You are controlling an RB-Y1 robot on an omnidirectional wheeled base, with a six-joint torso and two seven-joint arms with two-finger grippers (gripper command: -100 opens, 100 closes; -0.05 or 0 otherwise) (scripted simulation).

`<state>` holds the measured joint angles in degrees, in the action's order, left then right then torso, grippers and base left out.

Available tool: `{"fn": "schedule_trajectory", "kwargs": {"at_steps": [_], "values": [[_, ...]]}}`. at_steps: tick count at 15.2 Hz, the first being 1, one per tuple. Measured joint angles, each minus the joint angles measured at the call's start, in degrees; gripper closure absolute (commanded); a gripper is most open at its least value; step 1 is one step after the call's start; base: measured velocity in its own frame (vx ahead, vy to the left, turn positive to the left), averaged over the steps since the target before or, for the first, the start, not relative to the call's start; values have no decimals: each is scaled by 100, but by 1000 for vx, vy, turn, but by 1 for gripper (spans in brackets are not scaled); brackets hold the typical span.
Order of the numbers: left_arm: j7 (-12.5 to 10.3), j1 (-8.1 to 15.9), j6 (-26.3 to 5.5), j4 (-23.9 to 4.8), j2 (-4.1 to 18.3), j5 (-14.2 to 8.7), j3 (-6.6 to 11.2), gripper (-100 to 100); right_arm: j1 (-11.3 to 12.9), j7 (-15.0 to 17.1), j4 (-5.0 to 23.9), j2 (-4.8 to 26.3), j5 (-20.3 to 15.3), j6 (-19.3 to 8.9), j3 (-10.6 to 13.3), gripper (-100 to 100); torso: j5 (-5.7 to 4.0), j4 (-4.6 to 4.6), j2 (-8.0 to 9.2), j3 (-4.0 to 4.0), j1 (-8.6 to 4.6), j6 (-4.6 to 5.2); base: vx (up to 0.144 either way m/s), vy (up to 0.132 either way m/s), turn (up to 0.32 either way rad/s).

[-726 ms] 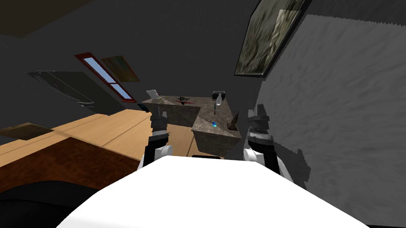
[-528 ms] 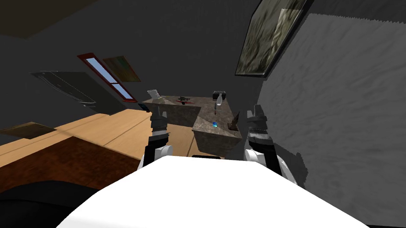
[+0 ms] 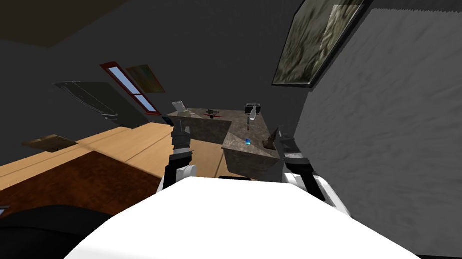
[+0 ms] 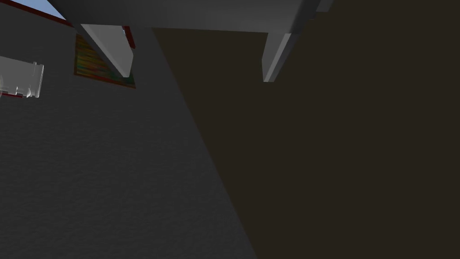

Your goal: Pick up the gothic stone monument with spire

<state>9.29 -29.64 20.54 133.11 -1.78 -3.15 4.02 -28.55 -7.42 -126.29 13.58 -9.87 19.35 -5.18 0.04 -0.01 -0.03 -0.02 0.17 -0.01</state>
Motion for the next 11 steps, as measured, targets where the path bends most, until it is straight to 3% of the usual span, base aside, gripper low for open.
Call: {"fn": "schedule_trajectory", "kwargs": {"at_steps": [11], "values": [[0,0,0,0,0,0,0,0,-162,-617,1040,1177,-955,-815,-440,-100,2,-1,-1,-1,9,-1,11,65,95]]}}
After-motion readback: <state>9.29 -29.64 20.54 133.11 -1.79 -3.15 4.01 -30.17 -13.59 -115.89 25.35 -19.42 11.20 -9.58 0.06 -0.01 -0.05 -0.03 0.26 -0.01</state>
